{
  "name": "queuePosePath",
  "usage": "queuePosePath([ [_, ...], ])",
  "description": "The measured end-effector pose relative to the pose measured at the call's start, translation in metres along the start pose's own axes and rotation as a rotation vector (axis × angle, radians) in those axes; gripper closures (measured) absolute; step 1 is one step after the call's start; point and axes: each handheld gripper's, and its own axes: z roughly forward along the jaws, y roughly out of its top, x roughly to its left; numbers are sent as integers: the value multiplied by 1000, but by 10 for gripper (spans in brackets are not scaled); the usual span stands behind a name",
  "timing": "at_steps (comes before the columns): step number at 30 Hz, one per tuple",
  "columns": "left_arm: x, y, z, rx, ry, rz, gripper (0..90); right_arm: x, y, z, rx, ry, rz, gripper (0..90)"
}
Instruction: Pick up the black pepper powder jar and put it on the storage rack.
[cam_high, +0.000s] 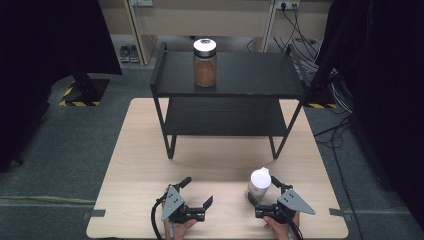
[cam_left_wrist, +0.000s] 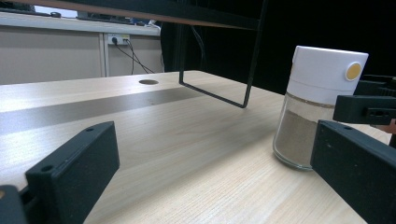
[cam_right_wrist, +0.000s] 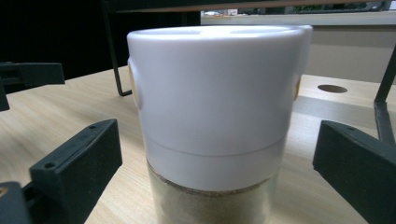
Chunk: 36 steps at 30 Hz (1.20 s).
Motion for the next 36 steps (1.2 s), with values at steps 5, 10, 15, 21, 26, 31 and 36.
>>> queuePosePath([
  [5,0,0,0,0,0,1,8,3,4,3,25,-7,-6,63],
  [10,0,0,0,-1,0,1,8,3,7,4,40,-15,-3,120],
  [15,0,0,0,-1,0,1,8,4,9,6,51,-16,-11,146],
  [21,-1,0,0,-1,2,2,8,5,12,8,69,-17,-29,200],
  [26,-1,0,0,0,2,2,11,6,14,9,77,-21,-45,266],
  [31,-1,0,0,0,3,2,11,5,14,9,75,-9,-54,300],
  [36,0,0,0,-2,1,1,11,3,13,9,70,-3,-54,302],
])
